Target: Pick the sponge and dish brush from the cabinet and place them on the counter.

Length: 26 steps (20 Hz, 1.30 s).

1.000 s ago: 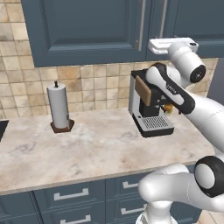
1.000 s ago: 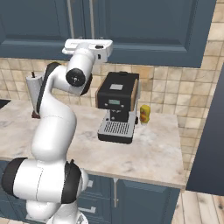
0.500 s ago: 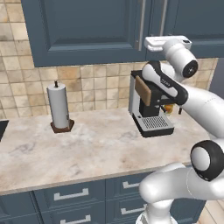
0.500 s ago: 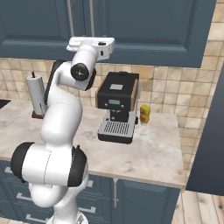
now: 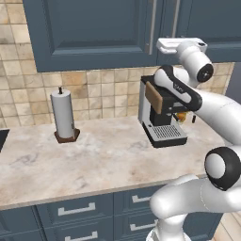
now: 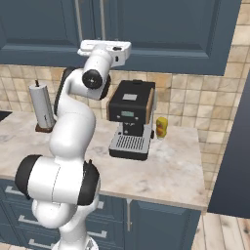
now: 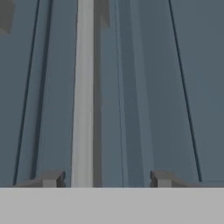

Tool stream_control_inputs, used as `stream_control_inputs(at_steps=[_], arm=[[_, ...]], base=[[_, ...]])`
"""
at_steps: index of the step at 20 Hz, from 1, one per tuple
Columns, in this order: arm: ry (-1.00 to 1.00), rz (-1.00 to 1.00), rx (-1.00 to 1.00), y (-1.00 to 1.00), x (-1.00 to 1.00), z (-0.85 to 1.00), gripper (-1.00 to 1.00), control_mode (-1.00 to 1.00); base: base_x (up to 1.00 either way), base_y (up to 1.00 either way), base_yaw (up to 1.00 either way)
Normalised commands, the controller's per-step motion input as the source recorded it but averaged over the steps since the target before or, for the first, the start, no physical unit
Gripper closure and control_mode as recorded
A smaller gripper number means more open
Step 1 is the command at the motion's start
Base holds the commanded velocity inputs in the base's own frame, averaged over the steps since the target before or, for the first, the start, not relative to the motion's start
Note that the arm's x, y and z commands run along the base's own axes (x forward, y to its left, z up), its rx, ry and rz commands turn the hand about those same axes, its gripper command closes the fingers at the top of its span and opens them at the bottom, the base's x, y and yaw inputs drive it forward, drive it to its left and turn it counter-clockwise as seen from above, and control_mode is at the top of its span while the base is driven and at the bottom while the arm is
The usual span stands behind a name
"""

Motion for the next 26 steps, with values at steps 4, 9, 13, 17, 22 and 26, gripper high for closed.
stream_control_inputs(at_steps=[4,9,13,17,22,26], arm=[[-0.01,0.0,0.0,0.22,0.13,0.0,1.0,-1.0],[-0.09,-0.04,-0.02,0.48,0.0,0.0,1.0,-1.0],[-0.02,-0.04,-0.04,0.44,0.0,0.01,1.0,-1.0],[0.04,0.0,-0.02,0.11,0.0,0.16,1.0,-1.0],[0.14,0.0,-0.03,-0.04,-0.13,0.24,1.0,-1.0],[0.17,0.0,-0.05,-0.16,-0.27,0.27,1.0,-1.0]], base=[[0.0,0.0,0.0],[0.0,0.0,0.0],[0.0,0.0,0.0],[0.0,0.0,0.0],[0.0,0.0,0.0],[0.0,0.0,0.0]])
